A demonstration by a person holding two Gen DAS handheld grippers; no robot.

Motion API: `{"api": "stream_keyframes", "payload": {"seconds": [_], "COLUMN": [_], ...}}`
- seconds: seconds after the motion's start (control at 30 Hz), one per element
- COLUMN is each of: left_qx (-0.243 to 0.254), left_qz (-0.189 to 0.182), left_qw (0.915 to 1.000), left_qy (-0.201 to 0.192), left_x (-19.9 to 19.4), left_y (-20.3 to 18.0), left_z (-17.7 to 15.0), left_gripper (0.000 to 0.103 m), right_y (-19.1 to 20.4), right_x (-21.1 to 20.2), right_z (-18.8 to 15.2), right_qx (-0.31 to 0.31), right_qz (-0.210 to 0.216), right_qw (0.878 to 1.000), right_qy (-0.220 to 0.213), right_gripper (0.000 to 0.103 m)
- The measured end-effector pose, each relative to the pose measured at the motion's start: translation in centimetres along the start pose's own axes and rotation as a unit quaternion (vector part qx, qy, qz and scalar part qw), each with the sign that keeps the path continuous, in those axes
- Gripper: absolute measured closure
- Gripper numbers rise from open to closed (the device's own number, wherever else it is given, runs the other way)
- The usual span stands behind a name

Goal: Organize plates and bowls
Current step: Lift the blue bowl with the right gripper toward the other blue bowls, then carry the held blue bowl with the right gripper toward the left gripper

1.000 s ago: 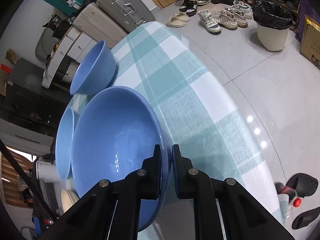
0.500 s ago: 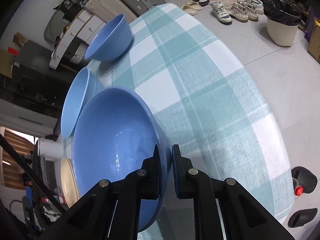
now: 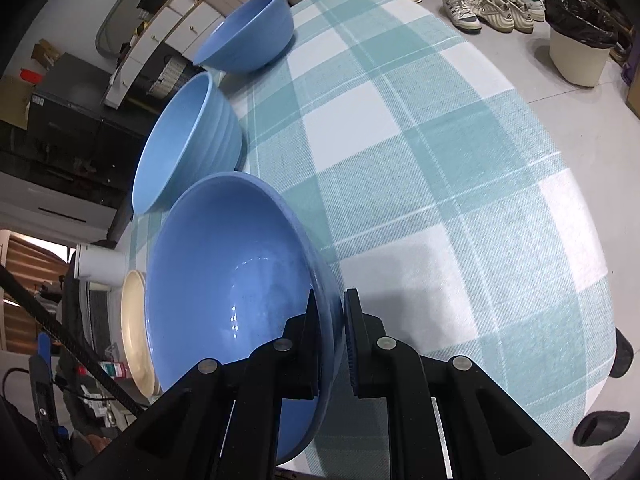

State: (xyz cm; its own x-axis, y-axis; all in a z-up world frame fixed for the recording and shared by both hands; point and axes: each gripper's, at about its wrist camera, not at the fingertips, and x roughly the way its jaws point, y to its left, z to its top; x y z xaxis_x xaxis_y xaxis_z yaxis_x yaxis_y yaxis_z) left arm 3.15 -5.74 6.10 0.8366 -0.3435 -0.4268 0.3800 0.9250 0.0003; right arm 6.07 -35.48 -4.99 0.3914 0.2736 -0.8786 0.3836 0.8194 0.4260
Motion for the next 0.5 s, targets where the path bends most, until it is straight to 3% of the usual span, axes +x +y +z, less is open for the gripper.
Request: {"api": "stream_keyframes", "payload": {"seconds": [0.37, 0.47, 0.5], "left_qx": [-0.008, -0.006, -0.006], "left_qz": [-0.003, -0.002, -0.002], "left_qw": [1.0, 1.0, 1.0], "left_qy": [0.003, 0.004, 0.004], "left_x": [0.0, 0.1, 0.1], "left_y": [0.1, 0.0, 0.0], "left_z": [0.0, 0.0, 0.0], "left_gripper": [0.0, 0.0, 0.0], "right_y": [0.4, 0.6, 0.8], "right_x": [0.0, -0.6, -0.9], "right_z": [-0.1, -0.1, -0.2], "right_qx": [-0.022, -0.031, -0.035], "right_qz": [-0.024, -0.028, -0.035], "right_qw": [0.999, 0.999, 0.998], "right_qy": [-0.011, -0.027, -0.038], "right_gripper": [0.089, 0.077, 0.068]}}
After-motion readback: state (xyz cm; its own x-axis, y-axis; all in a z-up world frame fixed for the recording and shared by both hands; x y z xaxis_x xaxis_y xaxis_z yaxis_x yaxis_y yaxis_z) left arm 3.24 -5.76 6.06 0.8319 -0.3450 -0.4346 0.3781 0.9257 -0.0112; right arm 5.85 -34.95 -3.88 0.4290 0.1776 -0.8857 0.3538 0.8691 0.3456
